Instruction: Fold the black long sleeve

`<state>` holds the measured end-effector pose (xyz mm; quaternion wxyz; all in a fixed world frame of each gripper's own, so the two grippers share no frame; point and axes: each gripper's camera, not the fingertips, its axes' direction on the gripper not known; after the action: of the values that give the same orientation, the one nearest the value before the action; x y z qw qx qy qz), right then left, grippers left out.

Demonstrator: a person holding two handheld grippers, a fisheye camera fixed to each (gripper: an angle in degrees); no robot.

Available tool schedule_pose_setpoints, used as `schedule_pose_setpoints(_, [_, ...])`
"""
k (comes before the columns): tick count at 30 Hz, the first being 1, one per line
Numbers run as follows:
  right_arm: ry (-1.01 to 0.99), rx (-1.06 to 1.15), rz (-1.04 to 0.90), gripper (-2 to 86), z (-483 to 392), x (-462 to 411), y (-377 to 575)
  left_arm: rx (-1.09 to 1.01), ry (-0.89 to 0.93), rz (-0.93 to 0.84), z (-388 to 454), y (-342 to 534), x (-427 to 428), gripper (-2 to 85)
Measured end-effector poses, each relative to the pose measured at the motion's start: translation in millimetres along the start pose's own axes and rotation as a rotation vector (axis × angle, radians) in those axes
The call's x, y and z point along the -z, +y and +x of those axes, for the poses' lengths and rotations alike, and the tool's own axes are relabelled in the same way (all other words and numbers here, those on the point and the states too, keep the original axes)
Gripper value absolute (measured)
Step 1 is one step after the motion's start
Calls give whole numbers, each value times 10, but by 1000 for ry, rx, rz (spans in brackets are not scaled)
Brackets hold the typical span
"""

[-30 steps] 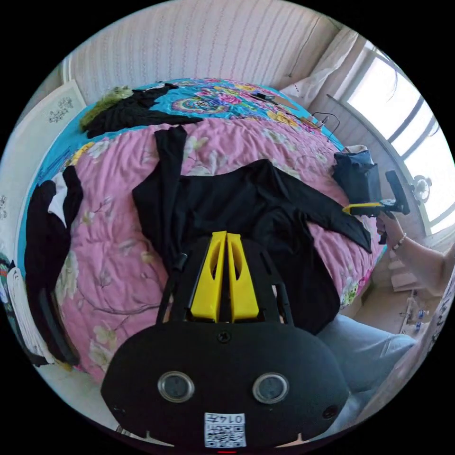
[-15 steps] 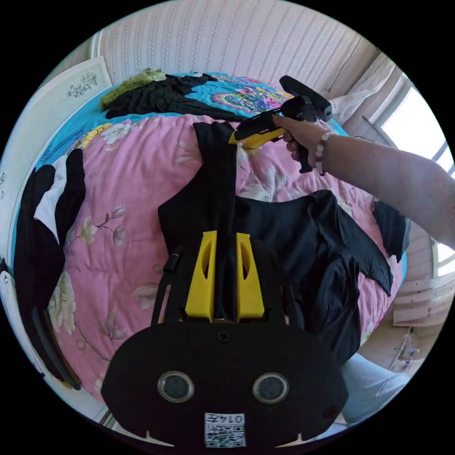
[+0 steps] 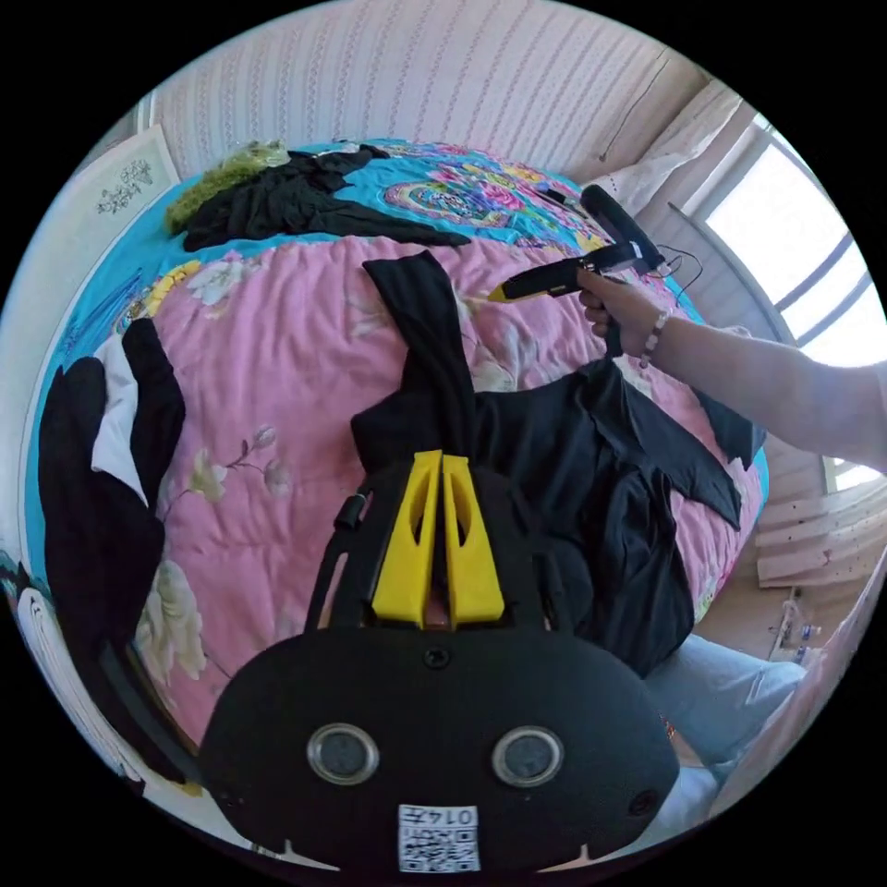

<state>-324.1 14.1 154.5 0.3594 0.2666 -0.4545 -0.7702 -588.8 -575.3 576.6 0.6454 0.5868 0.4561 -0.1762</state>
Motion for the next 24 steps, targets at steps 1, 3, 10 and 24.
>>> schedule_pose_setpoints(1, [19,6,17,61,49,-54,-47,10,-8,15,-72,-161,23,-1])
schedule_pose_setpoints(3, [102,-33,62,77,277,-322,-207,89,-5,68,-390,-876,-37,19])
schedule_pose_setpoints(10, [-1,-103,-15,12,878,-920,-13,430,418,65,-1029,-2179,-366,4])
schedule_pose_setpoints(24, [-581,580,-60,0,-1883,-2167,1823,582,-4,470,-963,879,4088,-10])
